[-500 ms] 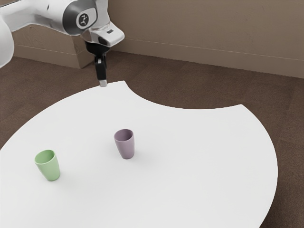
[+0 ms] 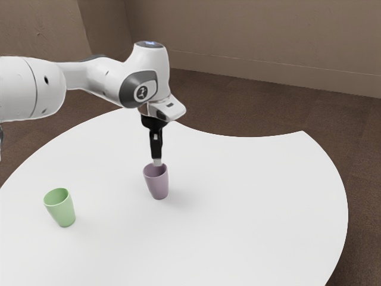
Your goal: Place the right cup onto the left cup
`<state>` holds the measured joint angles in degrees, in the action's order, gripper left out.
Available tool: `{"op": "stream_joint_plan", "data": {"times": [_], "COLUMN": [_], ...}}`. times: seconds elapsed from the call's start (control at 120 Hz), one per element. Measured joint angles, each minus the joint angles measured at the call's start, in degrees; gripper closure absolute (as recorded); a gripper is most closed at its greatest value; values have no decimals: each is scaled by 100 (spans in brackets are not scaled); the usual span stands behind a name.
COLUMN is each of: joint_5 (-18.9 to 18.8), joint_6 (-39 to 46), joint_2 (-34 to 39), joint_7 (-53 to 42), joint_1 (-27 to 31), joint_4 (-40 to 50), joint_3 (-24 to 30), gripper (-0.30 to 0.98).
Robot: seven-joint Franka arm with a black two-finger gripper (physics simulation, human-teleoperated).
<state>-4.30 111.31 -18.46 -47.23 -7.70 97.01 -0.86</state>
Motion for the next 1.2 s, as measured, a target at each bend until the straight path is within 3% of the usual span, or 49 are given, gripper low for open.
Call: {"op": "stream_joint_plan", "data": {"times": [0.458, 0.808, 0.983, 1.2], "joint_5": [-75, -201, -214, -237], "joint_6": [1047, 1278, 1310, 1332], "joint_2": [-5, -57, -65, -59], "joint_7": [262, 432, 515, 621], "joint_1": [93, 126, 128, 176], "joint_4": [937, 1079, 1117, 1123], "joint_3": [-1, -2, -2, -1], "gripper": [1, 61, 72, 77]}}
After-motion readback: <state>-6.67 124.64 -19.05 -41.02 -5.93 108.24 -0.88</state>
